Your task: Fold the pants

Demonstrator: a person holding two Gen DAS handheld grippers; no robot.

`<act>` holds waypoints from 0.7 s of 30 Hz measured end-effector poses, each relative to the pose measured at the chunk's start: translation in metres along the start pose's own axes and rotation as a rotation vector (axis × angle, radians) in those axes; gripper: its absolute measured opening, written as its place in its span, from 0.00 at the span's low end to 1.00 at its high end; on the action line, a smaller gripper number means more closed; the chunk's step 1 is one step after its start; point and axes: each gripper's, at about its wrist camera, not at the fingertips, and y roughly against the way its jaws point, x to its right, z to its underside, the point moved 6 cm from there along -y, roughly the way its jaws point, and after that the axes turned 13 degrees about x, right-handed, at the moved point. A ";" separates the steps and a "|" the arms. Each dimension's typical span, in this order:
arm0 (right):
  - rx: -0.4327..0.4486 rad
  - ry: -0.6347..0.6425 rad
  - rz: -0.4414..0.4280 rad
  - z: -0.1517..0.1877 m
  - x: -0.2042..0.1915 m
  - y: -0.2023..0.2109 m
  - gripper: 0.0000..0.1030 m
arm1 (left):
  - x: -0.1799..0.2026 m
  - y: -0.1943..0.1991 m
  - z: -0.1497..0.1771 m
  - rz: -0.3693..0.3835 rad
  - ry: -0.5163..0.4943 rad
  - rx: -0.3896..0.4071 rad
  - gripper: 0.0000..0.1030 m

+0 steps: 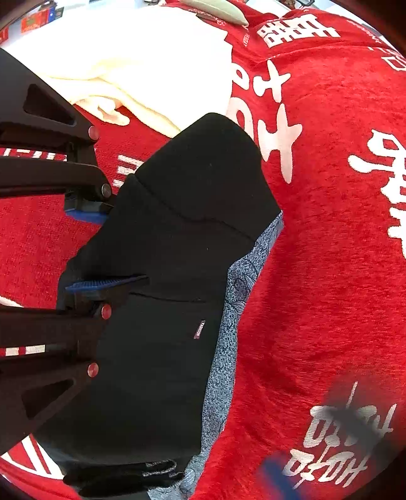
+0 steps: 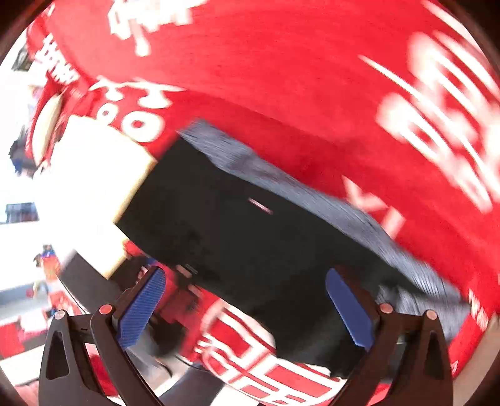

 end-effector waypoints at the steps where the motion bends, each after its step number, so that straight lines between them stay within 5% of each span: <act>1: -0.014 0.016 -0.011 -0.006 -0.011 -0.006 1.00 | 0.001 0.000 0.000 0.000 -0.005 0.002 0.30; 7: -0.193 0.173 -0.008 -0.028 -0.078 -0.069 1.00 | -0.006 0.007 0.002 -0.014 -0.052 0.023 0.30; 13: -0.386 0.202 0.034 -0.017 -0.086 -0.119 0.99 | 0.002 0.011 0.003 -0.031 -0.130 0.061 0.30; 15: -0.404 0.197 0.026 -0.013 -0.083 -0.121 0.84 | 0.005 0.013 0.002 -0.031 -0.148 0.067 0.30; 17: -0.403 0.198 0.004 -0.010 -0.082 -0.117 0.26 | 0.006 0.013 0.003 -0.020 -0.138 0.052 0.30; 21: -0.280 0.214 -0.028 -0.017 -0.074 -0.090 0.17 | 0.019 0.029 -0.005 0.010 -0.182 0.100 0.30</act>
